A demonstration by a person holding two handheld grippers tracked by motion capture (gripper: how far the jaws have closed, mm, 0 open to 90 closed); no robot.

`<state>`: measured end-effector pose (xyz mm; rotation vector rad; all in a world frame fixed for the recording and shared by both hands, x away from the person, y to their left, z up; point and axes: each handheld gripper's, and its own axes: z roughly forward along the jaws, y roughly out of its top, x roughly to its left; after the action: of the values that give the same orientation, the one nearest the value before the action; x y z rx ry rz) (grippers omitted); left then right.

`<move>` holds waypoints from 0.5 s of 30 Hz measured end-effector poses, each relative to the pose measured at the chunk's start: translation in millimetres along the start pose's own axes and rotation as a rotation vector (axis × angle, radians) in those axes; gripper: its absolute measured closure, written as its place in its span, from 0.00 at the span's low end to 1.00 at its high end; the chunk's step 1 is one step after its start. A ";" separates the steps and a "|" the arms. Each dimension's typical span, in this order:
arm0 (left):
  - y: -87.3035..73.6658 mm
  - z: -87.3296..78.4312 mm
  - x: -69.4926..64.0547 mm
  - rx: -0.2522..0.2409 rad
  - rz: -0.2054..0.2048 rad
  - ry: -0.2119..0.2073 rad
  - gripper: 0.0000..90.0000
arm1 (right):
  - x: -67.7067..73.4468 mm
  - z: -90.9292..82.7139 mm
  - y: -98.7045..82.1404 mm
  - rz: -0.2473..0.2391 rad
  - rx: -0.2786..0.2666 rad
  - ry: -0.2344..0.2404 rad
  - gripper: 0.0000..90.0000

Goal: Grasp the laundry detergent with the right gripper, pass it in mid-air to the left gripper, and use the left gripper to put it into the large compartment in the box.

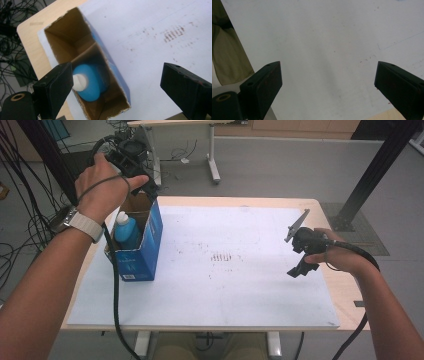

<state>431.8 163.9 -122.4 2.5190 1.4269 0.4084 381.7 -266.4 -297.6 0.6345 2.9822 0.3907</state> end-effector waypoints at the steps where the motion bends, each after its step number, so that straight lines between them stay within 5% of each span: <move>1: 1.0 -1.9 -2.5 -0.004 0.007 -0.005 0.13 | 0.0 -0.2 0.0 -0.001 0.002 -0.002 0.08; 15: 18.2 -1.5 -30.7 0.020 0.202 -0.104 0.13 | 0.9 -6.0 0.5 0.003 0.003 -0.010 0.08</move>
<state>430.8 128.3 -119.2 2.6680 1.1492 0.2929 380.4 -267.0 -291.6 0.6397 2.9731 0.3823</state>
